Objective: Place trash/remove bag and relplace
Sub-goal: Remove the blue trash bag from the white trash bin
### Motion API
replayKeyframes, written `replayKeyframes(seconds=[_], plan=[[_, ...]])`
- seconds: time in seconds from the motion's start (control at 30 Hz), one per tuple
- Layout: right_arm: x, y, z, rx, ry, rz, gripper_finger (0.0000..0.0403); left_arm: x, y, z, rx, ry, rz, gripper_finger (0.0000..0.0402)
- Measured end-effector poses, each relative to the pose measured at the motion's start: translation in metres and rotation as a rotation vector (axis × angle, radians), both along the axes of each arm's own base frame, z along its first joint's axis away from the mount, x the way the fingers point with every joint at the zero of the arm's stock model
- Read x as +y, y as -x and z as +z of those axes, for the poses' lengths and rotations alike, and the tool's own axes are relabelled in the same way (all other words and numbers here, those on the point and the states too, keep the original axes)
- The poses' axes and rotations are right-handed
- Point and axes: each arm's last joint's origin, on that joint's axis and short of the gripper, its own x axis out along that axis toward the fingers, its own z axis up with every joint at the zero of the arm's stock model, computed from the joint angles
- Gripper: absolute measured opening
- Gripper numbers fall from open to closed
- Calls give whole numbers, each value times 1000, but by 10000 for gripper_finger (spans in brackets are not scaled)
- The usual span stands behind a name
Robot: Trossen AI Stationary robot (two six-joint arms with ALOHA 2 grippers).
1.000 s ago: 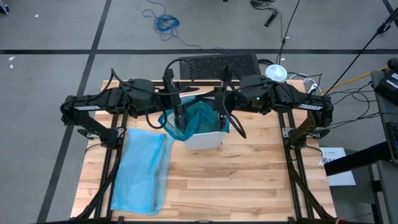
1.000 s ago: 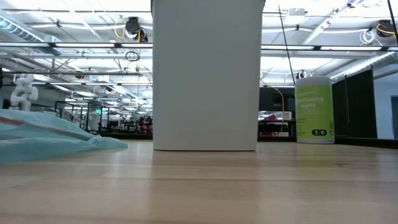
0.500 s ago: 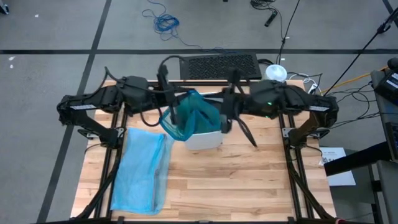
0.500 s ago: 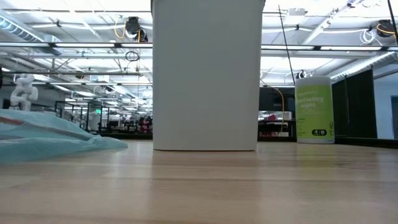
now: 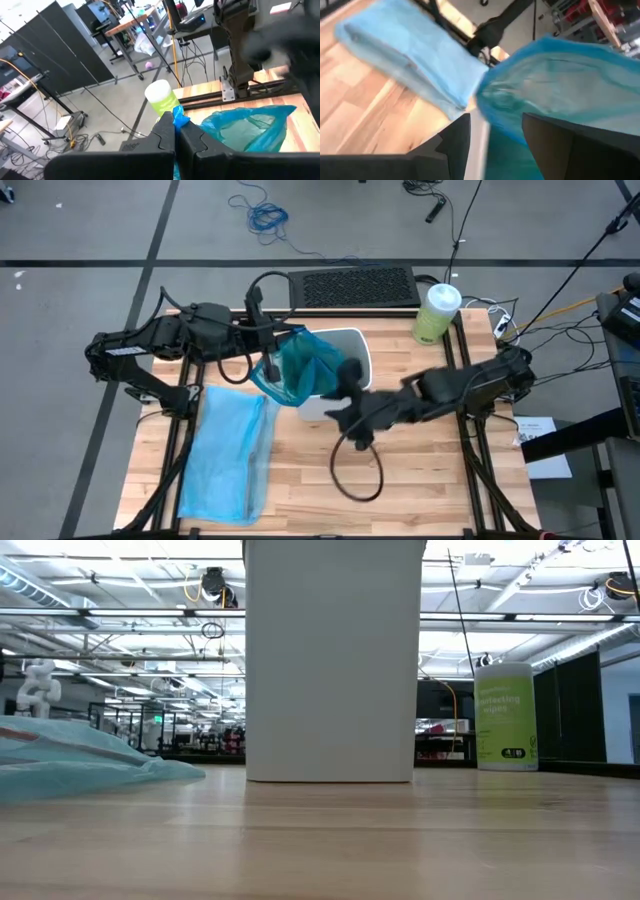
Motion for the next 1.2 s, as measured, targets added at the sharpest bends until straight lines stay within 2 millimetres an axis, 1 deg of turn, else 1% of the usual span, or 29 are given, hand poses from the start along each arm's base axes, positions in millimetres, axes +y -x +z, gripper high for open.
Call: replayKeyframes(seconds=[0.1, 0.17, 0.3, 0.37, 0.47, 0.67, 0.87, 0.93, 1.03, 1.2], plan=[[6, -12, -32, 13, 69, 28, 166, 0, 0, 0, -5, 7, 2, 1], [8, -18, -50, 10, 141, 33, 158, 0, 0, 1, -6, 8, 2, 1], [13, -28, -73, -69, 247, 50, 141, 0, 1, 0, -3, 5, 9, 0], [13, -31, -80, -95, 281, 60, 132, 1, 1, 0, 6, -7, 19, 0], [11, -33, -81, -127, 285, 60, 115, 1, 1, -1, 14, -15, 30, 0], [0, -38, -79, -137, 262, 53, 80, 2, 1, -1, 12, -16, 35, 0], [-11, -42, -79, -142, 234, 35, 76, 1, 1, -1, 13, -16, 35, 0], [-12, -42, -79, -139, 230, 44, 79, 2, 1, -1, 13, -17, 35, 0], [-11, -46, -85, -130, 220, 73, 83, 2, 1, -1, 12, -17, 35, 0], [-9, -60, -106, -75, 291, 84, 86, 2, 1, -1, 13, -17, 35, 0]])
